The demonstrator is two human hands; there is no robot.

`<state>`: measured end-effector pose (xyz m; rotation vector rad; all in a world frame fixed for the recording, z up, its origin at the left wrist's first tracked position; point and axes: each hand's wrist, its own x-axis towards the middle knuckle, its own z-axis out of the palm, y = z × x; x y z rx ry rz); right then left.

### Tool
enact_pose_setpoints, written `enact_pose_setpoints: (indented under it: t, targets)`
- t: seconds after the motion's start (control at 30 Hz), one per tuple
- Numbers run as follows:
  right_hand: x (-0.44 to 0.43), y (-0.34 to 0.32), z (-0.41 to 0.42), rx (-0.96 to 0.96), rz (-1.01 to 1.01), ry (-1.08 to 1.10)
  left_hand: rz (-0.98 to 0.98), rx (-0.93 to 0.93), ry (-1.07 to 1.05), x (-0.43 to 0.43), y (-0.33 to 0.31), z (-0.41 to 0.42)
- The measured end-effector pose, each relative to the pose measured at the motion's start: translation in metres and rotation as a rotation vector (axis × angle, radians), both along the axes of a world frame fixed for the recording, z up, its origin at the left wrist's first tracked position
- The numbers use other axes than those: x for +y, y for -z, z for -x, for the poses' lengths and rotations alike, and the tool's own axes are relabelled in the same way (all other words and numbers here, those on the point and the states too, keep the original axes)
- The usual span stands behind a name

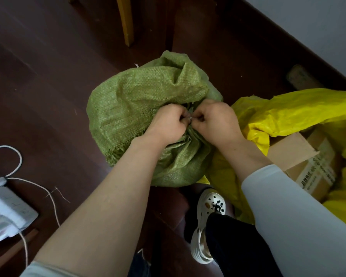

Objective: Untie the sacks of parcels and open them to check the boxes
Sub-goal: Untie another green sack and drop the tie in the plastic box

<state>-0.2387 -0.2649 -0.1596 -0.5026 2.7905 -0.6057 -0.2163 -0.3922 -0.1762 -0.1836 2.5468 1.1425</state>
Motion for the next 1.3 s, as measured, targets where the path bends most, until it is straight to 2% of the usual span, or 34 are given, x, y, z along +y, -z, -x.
enact_pose_setpoints:
  t: [0.03, 0.13, 0.2, 0.3, 0.37, 0.43, 0.53, 0.63, 0.73, 0.83, 0.93, 1.1, 1.3]
  targets:
    - [0.001, 0.001, 0.002, -0.078, 0.101, 0.098, -0.033, 0.0, -0.025, -0.001, 0.0, 0.0]
    - [0.008, 0.001, 0.006, -0.546, 0.635, 0.528, -0.227, -0.048, -0.114, -0.003, -0.001, -0.001]
    - [0.014, 0.001, 0.005, -0.809, 0.91, 0.721, -0.339, -0.107, -0.166, -0.003, -0.004, -0.002]
    - [0.016, 0.002, 0.002, -0.989, 1.106, 0.842, -0.49, -0.151, -0.237, -0.003, -0.007, -0.004]
    - [0.015, 0.003, 0.003, -1.015, 1.15, 0.877, -0.491, -0.128, -0.261, -0.003, -0.005, -0.002]
    - [0.013, 0.001, 0.007, -0.948, 1.064, 0.837, -0.449, -0.103, -0.272, -0.004, -0.004, -0.001]
    - [0.009, -0.002, 0.011, -0.735, 0.869, 0.675, -0.392, -0.064, -0.26, -0.007, 0.001, 0.001]
    - [0.007, -0.002, 0.012, -0.464, 0.598, 0.416, -0.206, -0.001, -0.184, -0.01, 0.006, -0.001]
    - [0.008, -0.004, 0.012, -0.125, 0.184, 0.052, -0.203, 0.0, -0.14, -0.011, 0.005, -0.002]
    - [0.007, -0.009, 0.011, 0.021, 0.098, -0.12, -0.168, 0.016, -0.089, -0.014, 0.001, -0.001]
    - [0.006, -0.01, 0.009, 0.073, 0.107, -0.163, -0.138, 0.02, -0.041, -0.017, -0.004, 0.001]
    - [0.002, -0.012, 0.006, 0.003, 0.134, -0.134, -0.1, 0.019, -0.004, -0.019, -0.004, 0.003]
    - [-0.009, -0.022, 0.002, -0.068, -0.078, -0.1, -0.11, -0.035, 0.06, -0.023, -0.004, 0.005]
